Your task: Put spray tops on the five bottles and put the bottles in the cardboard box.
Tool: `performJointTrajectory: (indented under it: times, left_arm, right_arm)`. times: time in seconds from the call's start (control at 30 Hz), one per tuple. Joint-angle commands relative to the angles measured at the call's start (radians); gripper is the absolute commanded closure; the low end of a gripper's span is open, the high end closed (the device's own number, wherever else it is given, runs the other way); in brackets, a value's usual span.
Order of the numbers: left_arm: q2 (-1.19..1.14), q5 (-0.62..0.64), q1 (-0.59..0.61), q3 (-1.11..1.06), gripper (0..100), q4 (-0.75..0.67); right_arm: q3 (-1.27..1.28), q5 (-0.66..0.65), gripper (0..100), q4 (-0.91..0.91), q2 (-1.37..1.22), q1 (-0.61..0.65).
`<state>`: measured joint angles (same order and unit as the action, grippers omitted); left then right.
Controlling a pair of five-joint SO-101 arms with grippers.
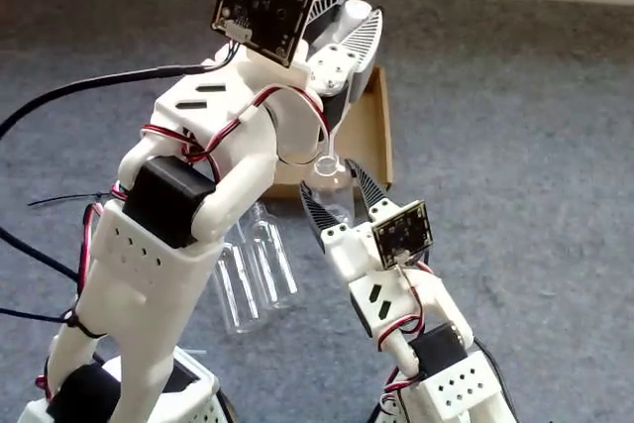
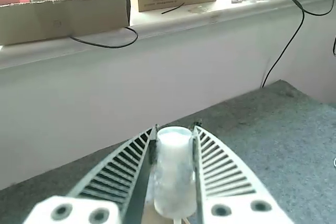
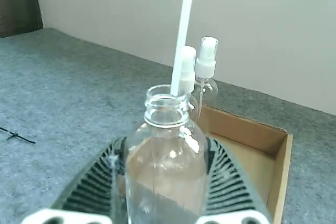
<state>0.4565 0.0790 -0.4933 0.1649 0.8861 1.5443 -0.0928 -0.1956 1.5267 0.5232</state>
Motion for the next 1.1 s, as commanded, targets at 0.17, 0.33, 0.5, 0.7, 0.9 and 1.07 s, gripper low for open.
performJointTrajectory:
  times: [0.17,0.33,0.5,0.7,0.9,1.07]
  left_arm:
    - [0.015,0.006,-0.013,-0.165,100,-0.017]
    - [0.022,0.008,-0.012,-0.269,100,-0.017]
    - [0.153,0.006,-0.016,-0.374,100,0.043]
    - [0.252,-0.097,-0.01,-0.513,99,0.051]
    - [0.255,-0.104,-0.015,-0.547,89,0.084]
    - [0.255,-0.104,-0.01,-0.43,87,0.149]
  right_arm:
    - [-0.01,0.015,99.5,-0.002,0.018,-0.016]
    - [-0.012,0.015,99.5,-0.002,0.018,-0.018]
    - [-0.012,0.017,99.5,-0.002,0.015,-0.039]
    - [-0.012,0.017,99.5,-0.008,0.015,-0.044]
    - [-0.012,0.017,99.5,-0.008,0.013,-0.042]
    - [-0.012,0.017,99.5,-0.008,0.013,-0.042]
